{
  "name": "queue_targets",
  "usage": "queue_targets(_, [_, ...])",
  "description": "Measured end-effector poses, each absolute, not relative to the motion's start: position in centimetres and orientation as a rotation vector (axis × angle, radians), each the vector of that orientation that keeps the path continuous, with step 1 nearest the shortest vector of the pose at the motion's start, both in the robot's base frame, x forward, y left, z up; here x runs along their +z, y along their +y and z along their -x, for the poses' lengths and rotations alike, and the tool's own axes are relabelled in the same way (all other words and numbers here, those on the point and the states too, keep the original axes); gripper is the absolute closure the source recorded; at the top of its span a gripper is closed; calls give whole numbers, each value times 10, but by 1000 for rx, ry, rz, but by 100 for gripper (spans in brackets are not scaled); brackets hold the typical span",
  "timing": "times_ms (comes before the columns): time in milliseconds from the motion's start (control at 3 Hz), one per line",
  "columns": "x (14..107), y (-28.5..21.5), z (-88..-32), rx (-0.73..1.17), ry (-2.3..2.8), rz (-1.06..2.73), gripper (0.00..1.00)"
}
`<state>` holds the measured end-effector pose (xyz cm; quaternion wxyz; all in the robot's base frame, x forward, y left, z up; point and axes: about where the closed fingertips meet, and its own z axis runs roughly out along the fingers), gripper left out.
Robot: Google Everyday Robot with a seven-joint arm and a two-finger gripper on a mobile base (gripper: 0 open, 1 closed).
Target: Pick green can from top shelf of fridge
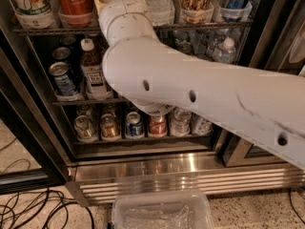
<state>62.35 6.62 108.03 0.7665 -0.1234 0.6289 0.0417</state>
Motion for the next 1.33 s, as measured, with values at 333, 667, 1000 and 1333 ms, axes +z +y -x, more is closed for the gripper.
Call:
queue_targets(333, [1080, 63, -628, 82, 1369, 256, 45])
queue_targets(667, [1079, 60, -632, 76, 1372, 245, 45])
queue_targets(1000, [1076, 58, -638, 69, 1378, 231, 45])
queue_targets(1333, [1071, 55, -647, 56, 1387, 216, 45])
